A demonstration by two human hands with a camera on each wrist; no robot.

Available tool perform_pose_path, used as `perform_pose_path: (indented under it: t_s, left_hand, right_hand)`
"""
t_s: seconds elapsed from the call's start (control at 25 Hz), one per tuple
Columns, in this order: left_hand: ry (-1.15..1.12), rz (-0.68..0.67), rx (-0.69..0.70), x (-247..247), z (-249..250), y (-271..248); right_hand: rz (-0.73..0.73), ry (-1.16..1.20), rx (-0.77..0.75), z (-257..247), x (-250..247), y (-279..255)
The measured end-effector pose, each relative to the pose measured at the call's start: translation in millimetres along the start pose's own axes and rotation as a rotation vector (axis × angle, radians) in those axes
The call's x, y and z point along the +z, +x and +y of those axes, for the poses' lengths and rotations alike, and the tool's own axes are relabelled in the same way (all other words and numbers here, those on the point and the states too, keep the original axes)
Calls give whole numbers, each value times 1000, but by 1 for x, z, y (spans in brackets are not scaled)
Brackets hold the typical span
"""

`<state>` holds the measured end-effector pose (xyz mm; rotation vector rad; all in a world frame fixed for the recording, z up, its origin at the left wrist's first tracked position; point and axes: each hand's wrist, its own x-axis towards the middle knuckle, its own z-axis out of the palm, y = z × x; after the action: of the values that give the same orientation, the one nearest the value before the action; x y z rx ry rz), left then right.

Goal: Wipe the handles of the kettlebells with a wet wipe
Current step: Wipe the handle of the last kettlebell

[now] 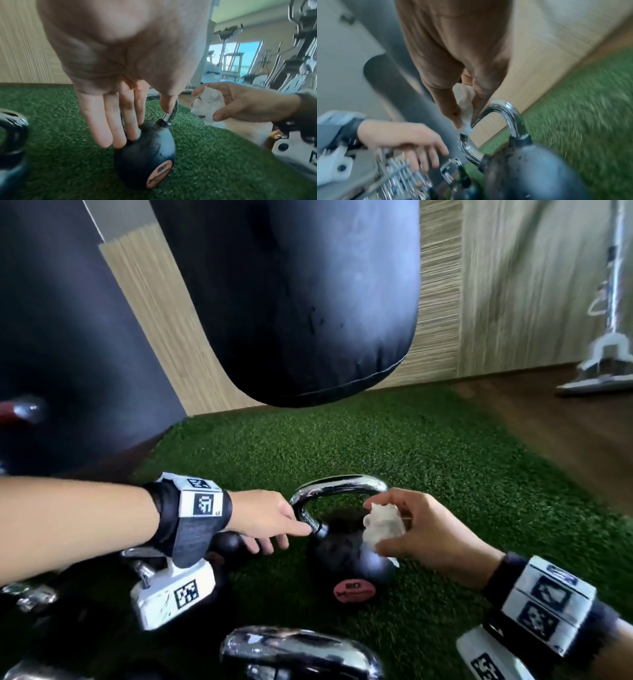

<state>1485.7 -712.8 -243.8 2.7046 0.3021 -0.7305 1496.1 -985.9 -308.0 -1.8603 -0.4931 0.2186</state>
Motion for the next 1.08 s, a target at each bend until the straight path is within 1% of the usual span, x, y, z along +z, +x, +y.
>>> perform_pose_path:
  t_s: [0.04,0.12,0.16,0.28,0.36,0.4,0.52,0.6,0.68,0.76,0.84,0.96,1.08]
  left_hand:
    - [-49,23,21,1,-1,10]
    - [-88,40,42,4,-7,34]
    - [-89,26,36,9,-14,44]
    - [-41,15,7,17,-33,62]
    - [-108,3,-4,21,-45,69]
    - [-168,-15,13,23,-52,76]
    - [-303,1,155,38,-64,99]
    - [-313,46,269,55,-64,111]
    - [-330,115,334,70,-60,115]
    - [-441,162,338,80,-58,121]
    - [-523,181,333,91,-58,127]
    - [-586,229,322,103,-58,133]
    - [-646,231,325,106,-55,131]
  right_hand:
    - [21,-132,-45,-4,-1,0]
    - [25,-328,-83,-10,-9,0]
    - [14,-381,-91,-14,-14,0]
    - [18,-433,-113,-30,-24,5]
    - [61,-507,-111,-43,-20,16]
    - [81,-562,-115,-50,-16,26]
    - [95,-685,-184,-66,-1,56]
    - [100,-758,-264,-71,7,73]
    - [159,-776,-309,-71,12,84]
    - [231,-711,-307,-63,17,92]
    - [262,-682,-349,-51,22,98]
    - [192,-735,-442,-36,36,99]
    - [95,-947,-563,-32,53,101]
